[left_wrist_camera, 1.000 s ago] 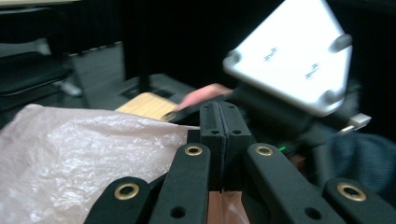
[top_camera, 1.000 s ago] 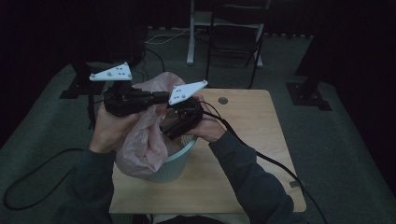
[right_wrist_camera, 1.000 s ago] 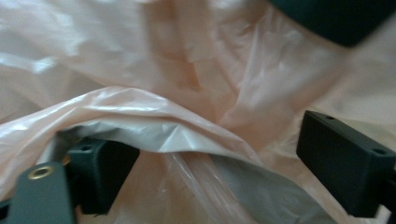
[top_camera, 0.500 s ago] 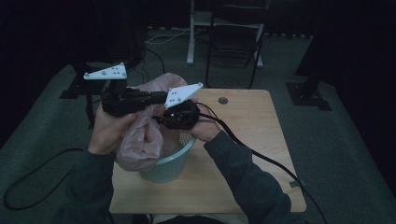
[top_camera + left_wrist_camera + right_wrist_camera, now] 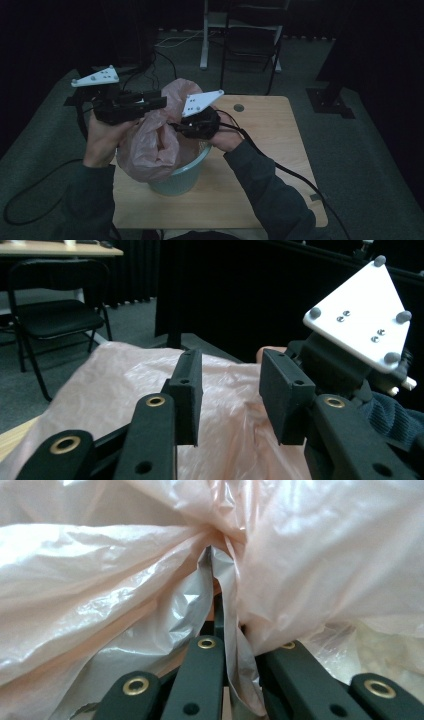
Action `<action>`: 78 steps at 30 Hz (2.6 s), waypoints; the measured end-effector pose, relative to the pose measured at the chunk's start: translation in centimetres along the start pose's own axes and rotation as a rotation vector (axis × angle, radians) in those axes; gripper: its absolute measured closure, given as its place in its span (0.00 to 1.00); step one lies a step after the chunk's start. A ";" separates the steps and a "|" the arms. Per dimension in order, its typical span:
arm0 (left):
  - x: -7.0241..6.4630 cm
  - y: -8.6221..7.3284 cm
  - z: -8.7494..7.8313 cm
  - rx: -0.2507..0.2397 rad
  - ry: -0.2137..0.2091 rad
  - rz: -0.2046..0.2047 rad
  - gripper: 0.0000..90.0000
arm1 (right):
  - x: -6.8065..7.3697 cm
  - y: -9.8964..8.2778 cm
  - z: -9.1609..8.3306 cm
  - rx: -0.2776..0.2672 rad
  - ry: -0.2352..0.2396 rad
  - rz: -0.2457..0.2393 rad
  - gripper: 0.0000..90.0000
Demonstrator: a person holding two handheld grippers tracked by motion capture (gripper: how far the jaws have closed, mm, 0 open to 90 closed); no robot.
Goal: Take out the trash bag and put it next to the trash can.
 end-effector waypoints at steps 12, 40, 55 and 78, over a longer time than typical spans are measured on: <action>1.9 -0.2 -3.3 -0.047 0.075 -0.021 0.62 | -0.6 0.4 -2.0 -0.034 -0.029 0.001 0.99; 3.6 -2.5 -4.7 -0.022 0.138 -0.027 0.56 | -1.5 3.2 -6.4 -0.159 -0.067 -0.015 0.99; 3.5 -2.6 -4.6 -0.021 0.143 -0.029 0.56 | -1.5 4.9 -8.6 -0.209 -0.085 -0.028 0.99; 3.2 -2.6 -4.6 -0.020 0.129 -0.029 0.56 | -1.4 6.1 -11.1 -0.225 -0.098 -0.065 0.99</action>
Point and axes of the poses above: each handheld gripper's, and its own axes: z roughly forward along the jaws, y roughly out of its top, x roughly to its left, the point moved 9 cm from there along z, roughly forward along the jaws, and after that the axes turned 3 degrees about -x, right-handed, at the moved point
